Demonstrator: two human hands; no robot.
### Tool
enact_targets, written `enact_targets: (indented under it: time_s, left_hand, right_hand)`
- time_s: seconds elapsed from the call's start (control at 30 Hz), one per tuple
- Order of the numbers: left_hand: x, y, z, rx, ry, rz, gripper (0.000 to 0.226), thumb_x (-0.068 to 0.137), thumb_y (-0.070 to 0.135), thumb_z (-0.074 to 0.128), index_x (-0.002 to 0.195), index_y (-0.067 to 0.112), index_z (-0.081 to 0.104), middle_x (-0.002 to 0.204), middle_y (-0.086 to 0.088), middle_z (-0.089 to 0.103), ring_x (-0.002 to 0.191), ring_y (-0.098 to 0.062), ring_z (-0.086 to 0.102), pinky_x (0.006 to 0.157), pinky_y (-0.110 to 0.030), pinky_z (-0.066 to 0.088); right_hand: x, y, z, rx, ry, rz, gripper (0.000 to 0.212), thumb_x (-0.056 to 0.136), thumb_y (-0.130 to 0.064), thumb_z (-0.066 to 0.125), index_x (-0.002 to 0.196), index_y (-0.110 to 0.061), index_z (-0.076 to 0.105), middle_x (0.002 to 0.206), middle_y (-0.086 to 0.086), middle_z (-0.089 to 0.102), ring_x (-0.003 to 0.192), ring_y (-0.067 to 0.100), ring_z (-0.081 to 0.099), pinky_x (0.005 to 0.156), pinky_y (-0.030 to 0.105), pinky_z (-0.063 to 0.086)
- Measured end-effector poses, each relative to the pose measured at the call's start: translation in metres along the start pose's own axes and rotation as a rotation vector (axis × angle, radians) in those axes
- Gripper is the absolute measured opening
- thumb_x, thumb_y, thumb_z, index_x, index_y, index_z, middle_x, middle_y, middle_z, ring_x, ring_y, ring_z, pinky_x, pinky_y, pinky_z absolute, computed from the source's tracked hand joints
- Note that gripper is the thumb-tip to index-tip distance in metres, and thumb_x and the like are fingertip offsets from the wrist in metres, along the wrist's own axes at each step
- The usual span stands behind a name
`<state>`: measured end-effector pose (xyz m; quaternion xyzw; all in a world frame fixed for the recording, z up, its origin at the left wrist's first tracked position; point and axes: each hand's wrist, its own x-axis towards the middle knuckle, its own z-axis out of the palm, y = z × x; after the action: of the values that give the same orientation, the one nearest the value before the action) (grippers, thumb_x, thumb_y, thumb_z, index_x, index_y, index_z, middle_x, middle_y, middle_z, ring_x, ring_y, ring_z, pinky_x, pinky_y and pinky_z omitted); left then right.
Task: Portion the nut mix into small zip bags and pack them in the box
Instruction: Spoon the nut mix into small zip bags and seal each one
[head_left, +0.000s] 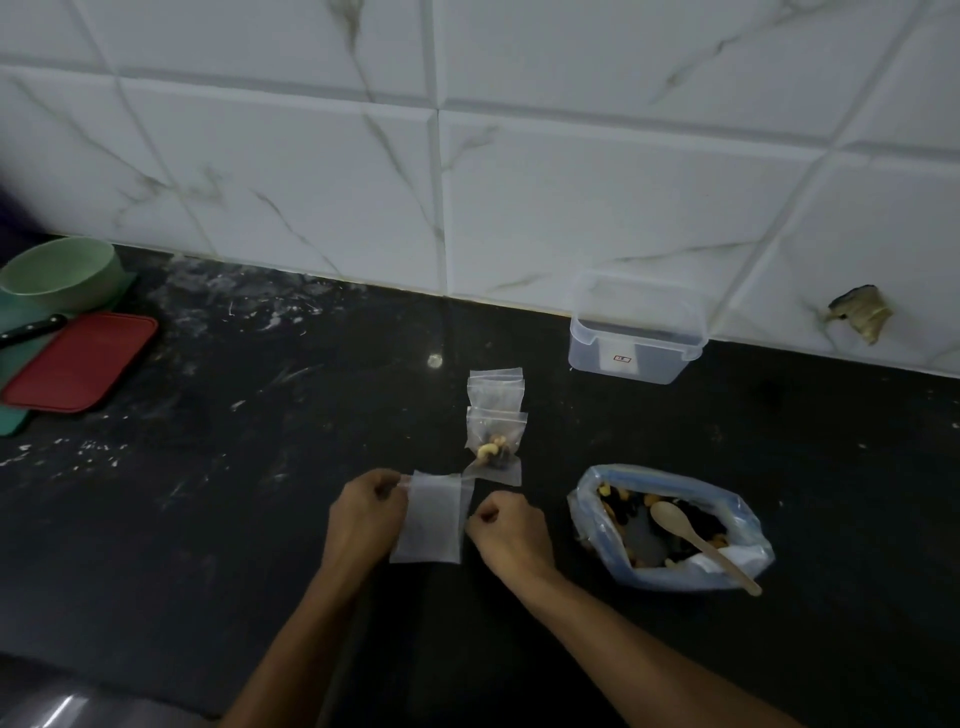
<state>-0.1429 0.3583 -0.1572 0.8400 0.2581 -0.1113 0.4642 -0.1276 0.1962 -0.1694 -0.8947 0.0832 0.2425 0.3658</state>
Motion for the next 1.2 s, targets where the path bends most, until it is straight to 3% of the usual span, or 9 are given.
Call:
enact_targets:
  time_s: [0.3,0.43,0.53,0.67,0.73,0.77,0.9,1.1,1.2]
  left_hand:
    - [-0.026,-0.022,0.015,-0.024,-0.013,-0.038,0.039,0.099,0.014,0.049,0.138,0.017,0.052,0.139,-0.005,0.052,0.08,-0.001,0.052,0.059,-0.015,0.037]
    - [-0.031,-0.02,0.015,-0.01,0.018,-0.013,0.038,0.1,0.013,0.047,0.137,0.015,0.053,0.137,-0.005,0.055,0.075,0.001,0.052,0.057,-0.014,0.036]
    - [-0.036,-0.019,0.013,-0.023,0.026,-0.015,0.038,0.098,0.013,0.049,0.136,0.015,0.054,0.132,-0.005,0.058,0.076,0.001,0.052,0.058,-0.015,0.037]
    - [-0.047,-0.014,0.011,-0.12,0.091,0.027,0.026,0.097,0.016,0.053,0.121,0.016,0.061,0.101,0.007,0.061,0.08,-0.005,0.058,0.063,-0.02,0.044]
    - [-0.052,-0.006,0.009,-0.233,0.134,0.045,0.013,0.098,0.023,0.054,0.103,0.016,0.065,0.095,-0.002,0.065,0.082,-0.014,0.062,0.068,-0.027,0.051]
    - [-0.054,0.001,0.007,-0.294,0.139,0.054,0.018,0.098,0.029,0.054,0.097,0.015,0.065,0.094,-0.008,0.066,0.082,-0.018,0.063,0.071,-0.032,0.053]
    - [-0.059,0.035,0.003,-0.491,0.054,-0.01,0.039,0.095,0.046,0.055,0.093,0.009,0.067,0.089,-0.011,0.068,0.084,-0.022,0.066,0.08,-0.039,0.057]
    - [-0.071,0.079,0.019,-0.522,-0.21,-0.074,0.021,0.095,0.027,0.06,0.097,0.008,0.068,0.088,-0.009,0.066,0.081,-0.019,0.064,0.072,-0.032,0.055]
    - [-0.075,0.089,0.036,-0.467,-0.279,-0.029,0.017,0.096,0.021,0.057,0.095,0.007,0.067,0.089,-0.011,0.067,0.08,-0.02,0.064,0.067,-0.03,0.053]
  right_hand:
    - [-0.002,-0.011,0.029,-0.025,-0.039,0.094,0.017,0.09,-0.029,0.064,0.103,-0.018,0.067,0.097,0.002,0.068,0.086,0.015,0.066,0.073,0.03,0.056]
    - [-0.005,-0.012,0.03,0.04,-0.028,0.088,0.006,0.088,-0.025,0.067,0.088,-0.019,0.064,0.096,0.005,0.07,0.087,0.018,0.068,0.081,0.037,0.058]
    - [-0.011,-0.009,0.03,0.071,0.005,0.048,0.019,0.089,-0.023,0.067,0.075,-0.024,0.054,0.093,0.004,0.068,0.085,0.018,0.068,0.08,0.036,0.058]
    - [-0.021,-0.003,0.025,0.158,-0.018,-0.054,0.016,0.09,-0.022,0.066,0.078,-0.024,0.055,0.09,0.001,0.065,0.081,0.014,0.065,0.075,0.032,0.058]
    - [-0.03,-0.002,0.018,0.214,-0.027,-0.107,0.01,0.091,-0.023,0.065,0.084,-0.022,0.057,0.09,0.0,0.064,0.075,0.011,0.064,0.063,0.023,0.053]
    - [-0.036,-0.001,0.014,0.228,-0.017,-0.136,0.008,0.091,-0.024,0.064,0.087,-0.022,0.058,0.089,-0.001,0.064,0.073,0.01,0.064,0.059,0.02,0.049]
    - [-0.059,0.012,-0.004,0.132,0.132,-0.345,0.008,0.091,-0.021,0.062,0.087,-0.025,0.056,0.086,-0.004,0.061,0.077,0.007,0.061,0.065,0.022,0.052]
    - [-0.071,0.043,-0.036,-0.078,0.432,-0.57,0.022,0.089,-0.016,0.066,0.078,-0.027,0.051,0.079,-0.011,0.052,0.071,0.0,0.05,0.061,0.013,0.041]
    - [-0.077,0.057,-0.051,-0.066,0.446,-0.552,0.016,0.088,-0.021,0.068,0.079,-0.024,0.054,0.079,-0.01,0.055,0.073,0.002,0.053,0.064,0.02,0.048]
